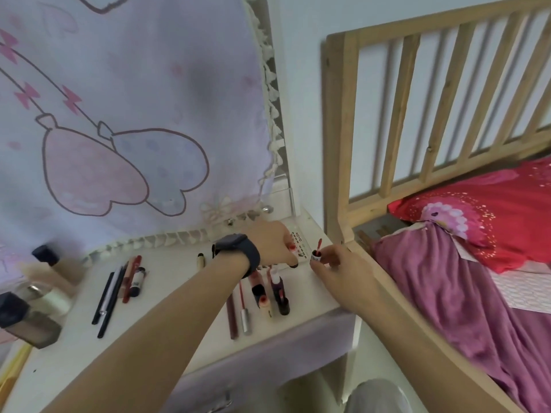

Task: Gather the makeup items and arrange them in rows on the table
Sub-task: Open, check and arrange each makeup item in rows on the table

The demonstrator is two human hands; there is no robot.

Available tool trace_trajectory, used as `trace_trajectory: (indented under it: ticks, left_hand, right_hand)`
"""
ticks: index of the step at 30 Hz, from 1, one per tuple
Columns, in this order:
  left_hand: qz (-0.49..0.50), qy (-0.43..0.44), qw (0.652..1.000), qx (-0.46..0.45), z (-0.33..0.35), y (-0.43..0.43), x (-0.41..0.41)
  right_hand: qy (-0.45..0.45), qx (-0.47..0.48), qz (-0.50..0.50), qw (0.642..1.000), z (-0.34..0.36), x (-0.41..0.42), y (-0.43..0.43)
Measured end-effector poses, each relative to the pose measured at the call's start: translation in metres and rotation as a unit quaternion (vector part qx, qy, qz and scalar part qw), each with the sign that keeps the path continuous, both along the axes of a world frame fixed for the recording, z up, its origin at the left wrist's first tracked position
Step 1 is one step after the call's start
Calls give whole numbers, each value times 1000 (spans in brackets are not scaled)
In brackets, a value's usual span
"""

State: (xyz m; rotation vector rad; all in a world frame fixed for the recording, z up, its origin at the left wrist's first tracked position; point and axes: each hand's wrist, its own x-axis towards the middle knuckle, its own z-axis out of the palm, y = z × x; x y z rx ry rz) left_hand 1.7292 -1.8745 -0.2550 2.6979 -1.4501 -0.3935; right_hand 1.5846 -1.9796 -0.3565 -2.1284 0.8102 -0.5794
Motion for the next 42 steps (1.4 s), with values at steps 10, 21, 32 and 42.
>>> trace_trajectory:
  ticks: [10,21,32,42]
  left_hand:
    - [13,35,999,26,-18,-8,8]
    - [3,45,998,32,-21,-9,7]
    - [2,64,997,42,-8,-6,4]
    - [58,79,989,-113,49,62,15]
  right_hand:
    - [77,-137,-15,987,-12,6,9]
    - [89,-139,-49,985,-17,13,9]
    - [79,-142,-45,986,-20,12,10]
    - [-126,-7,-9,992,9,-29,24]
